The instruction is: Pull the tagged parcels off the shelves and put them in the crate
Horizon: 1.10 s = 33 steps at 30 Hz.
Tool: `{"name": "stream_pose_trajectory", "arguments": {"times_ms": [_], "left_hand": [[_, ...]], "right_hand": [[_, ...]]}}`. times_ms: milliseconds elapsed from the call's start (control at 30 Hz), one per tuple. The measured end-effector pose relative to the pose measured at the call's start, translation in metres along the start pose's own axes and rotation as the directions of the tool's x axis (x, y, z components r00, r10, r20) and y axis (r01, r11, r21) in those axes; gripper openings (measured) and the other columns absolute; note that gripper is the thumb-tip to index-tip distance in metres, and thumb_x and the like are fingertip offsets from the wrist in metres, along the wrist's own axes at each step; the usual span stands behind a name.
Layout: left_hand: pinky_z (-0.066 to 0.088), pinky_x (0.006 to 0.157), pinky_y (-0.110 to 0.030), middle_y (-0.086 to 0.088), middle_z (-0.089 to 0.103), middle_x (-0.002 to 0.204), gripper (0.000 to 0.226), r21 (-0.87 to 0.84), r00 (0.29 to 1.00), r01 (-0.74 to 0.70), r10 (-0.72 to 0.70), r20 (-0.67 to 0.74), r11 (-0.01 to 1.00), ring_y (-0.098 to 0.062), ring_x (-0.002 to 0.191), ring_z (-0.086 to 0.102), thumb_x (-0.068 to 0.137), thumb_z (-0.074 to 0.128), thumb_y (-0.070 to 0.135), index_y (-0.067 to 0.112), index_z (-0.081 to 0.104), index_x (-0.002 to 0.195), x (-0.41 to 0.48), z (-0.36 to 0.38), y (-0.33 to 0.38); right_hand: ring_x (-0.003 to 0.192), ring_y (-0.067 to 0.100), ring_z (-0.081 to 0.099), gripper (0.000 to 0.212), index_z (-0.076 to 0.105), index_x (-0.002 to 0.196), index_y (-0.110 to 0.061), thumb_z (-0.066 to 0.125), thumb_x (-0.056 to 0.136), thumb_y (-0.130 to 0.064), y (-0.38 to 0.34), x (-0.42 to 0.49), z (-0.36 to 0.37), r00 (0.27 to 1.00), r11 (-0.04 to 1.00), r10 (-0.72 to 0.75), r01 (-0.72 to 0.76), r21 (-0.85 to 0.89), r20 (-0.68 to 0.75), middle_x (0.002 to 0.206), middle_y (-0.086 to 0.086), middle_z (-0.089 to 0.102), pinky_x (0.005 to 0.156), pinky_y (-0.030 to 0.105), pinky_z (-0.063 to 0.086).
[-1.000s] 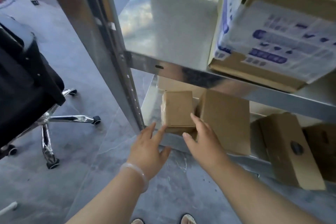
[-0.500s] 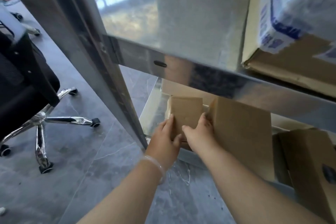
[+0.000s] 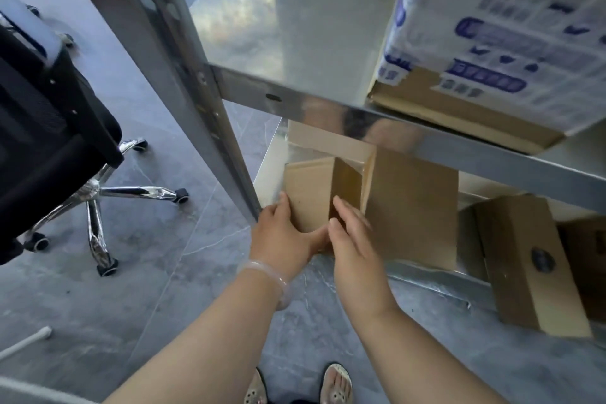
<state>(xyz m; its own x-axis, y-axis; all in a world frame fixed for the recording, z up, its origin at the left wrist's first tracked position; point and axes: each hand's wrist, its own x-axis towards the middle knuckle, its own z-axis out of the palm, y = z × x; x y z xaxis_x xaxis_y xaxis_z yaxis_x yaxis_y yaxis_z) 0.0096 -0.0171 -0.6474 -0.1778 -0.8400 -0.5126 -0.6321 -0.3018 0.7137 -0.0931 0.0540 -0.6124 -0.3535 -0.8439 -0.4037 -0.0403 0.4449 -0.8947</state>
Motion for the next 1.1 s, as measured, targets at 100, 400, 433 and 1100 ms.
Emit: {"name": "stream_pose_trajectory", "arguments": {"times_ms": [100, 400, 433, 1100], "left_hand": [[0.052, 0.091, -0.024, 0.012, 0.05, 0.134, 0.108, -0.226, 1.0, 0.02, -0.018, 0.009, 0.974, -0.003, 0.116, 0.055, 0.053, 0.07, 0.067, 0.031, 0.035, 0.148, -0.021, -0.006, -0.003], [0.049, 0.102, -0.035, 0.017, 0.063, 0.123, 0.032, -0.47, 0.99, 0.106, -0.049, 0.132, 0.876, -0.007, 0.114, 0.062, 0.08, 0.07, 0.051, 0.063, 0.057, 0.107, -0.067, -0.001, 0.008], [0.047, 0.102, -0.033, 0.017, 0.062, 0.123, 0.025, -0.407, 0.997, 0.046, -0.018, 0.073, 0.912, -0.007, 0.115, 0.06, 0.09, 0.064, 0.045, 0.056, 0.06, 0.112, -0.068, 0.002, 0.009], [0.055, 0.093, -0.038, 0.006, 0.069, 0.12, 0.095, -0.377, 0.931, 0.11, 0.038, 0.364, 0.92, -0.014, 0.101, 0.07, 0.055, 0.078, 0.054, 0.046, 0.041, 0.142, -0.186, -0.003, 0.093]], "right_hand": [[0.127, -0.018, 0.027, 0.042, 0.038, 0.138, -0.052, 0.046, 0.099, -0.039, -0.002, -0.017, -0.011, 1.0, 0.999, -0.028, 0.027, -0.041, -0.014, 0.143, -0.032, 0.032, 0.101, 0.008, 0.023], [0.101, -0.01, 0.055, 0.02, 0.059, 0.114, -0.045, 0.053, 0.094, -0.045, 0.009, -0.049, -0.052, 0.984, 0.99, 0.142, -0.141, 0.019, -0.107, 0.11, -0.025, 0.063, 0.074, 0.014, 0.04], [0.105, -0.011, 0.053, 0.029, 0.057, 0.124, -0.041, 0.052, 0.095, -0.045, 0.01, -0.052, -0.054, 0.985, 0.991, 0.13, -0.126, 0.033, -0.118, 0.116, -0.024, 0.061, 0.075, 0.011, 0.039], [0.126, 0.004, 0.048, 0.049, 0.049, 0.133, -0.042, 0.065, 0.092, -0.02, -0.037, -0.171, -0.137, 0.957, 0.999, 0.035, -0.042, -0.021, -0.287, 0.138, -0.01, 0.05, 0.103, 0.029, 0.045]]}}
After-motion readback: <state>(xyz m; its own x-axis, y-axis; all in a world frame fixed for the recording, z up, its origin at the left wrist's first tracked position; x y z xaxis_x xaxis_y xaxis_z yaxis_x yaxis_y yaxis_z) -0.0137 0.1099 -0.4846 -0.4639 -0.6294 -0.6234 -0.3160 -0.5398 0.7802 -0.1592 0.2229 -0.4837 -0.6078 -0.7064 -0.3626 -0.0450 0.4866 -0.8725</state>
